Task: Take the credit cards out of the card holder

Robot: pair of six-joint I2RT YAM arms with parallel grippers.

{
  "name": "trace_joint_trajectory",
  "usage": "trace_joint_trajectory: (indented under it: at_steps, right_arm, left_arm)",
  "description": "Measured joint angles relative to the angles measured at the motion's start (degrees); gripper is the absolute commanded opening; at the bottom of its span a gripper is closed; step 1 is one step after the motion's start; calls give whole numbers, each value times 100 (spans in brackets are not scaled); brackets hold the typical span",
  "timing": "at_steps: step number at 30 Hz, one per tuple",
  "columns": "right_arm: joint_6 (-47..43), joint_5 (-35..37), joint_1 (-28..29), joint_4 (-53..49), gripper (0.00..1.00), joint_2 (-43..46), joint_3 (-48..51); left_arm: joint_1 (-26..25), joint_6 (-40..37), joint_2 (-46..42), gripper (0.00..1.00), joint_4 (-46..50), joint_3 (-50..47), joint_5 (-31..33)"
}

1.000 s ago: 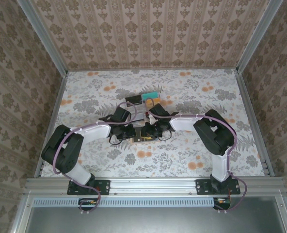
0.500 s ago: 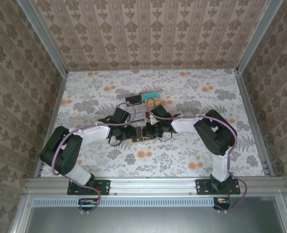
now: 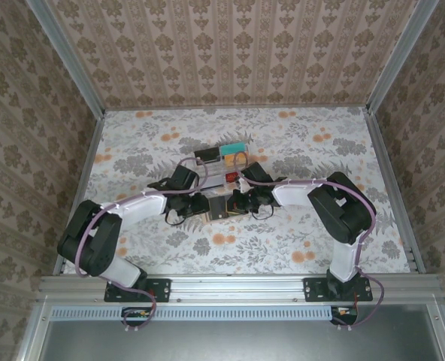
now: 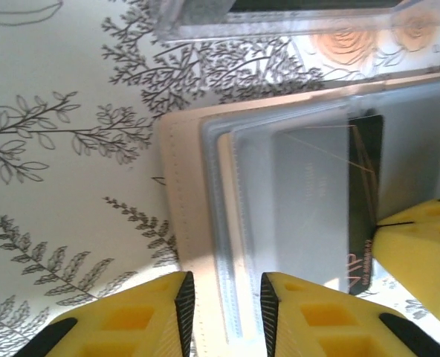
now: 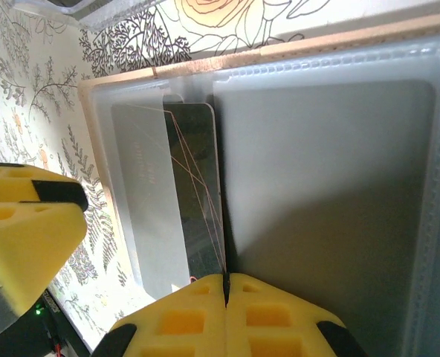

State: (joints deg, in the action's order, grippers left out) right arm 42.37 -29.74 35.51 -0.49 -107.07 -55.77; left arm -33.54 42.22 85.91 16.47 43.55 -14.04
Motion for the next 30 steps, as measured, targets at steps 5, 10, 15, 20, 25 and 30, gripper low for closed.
trace_joint_trajectory:
  at_steps: [5, 10, 15, 20, 25, 30]
  right_arm:
    - [-44, -4, 0, -79, 10, 0, -28]
    - [-44, -4, 0, -149, 14, -2, -79]
    - [-50, -9, 0, -210, 19, -11, -155]
    - [-59, -46, 0, -210, 25, -96, -227]
    - [-39, -81, 0, -212, 28, -170, -304]
    - [-37, -120, 0, -210, 29, -245, -382]
  left_arm:
    - [-13, 0, -85, 22, -236, 0, -201]
    - [-50, 0, 131, 16, -396, 44, -321]
    - [-55, 4, 481, 14, -409, 96, -396]
    - [-55, 2, 503, 12, -339, 122, -398]
    - [-55, 2, 511, 12, -308, 127, -378]
    - [-55, 0, 522, 12, -317, 120, -378]
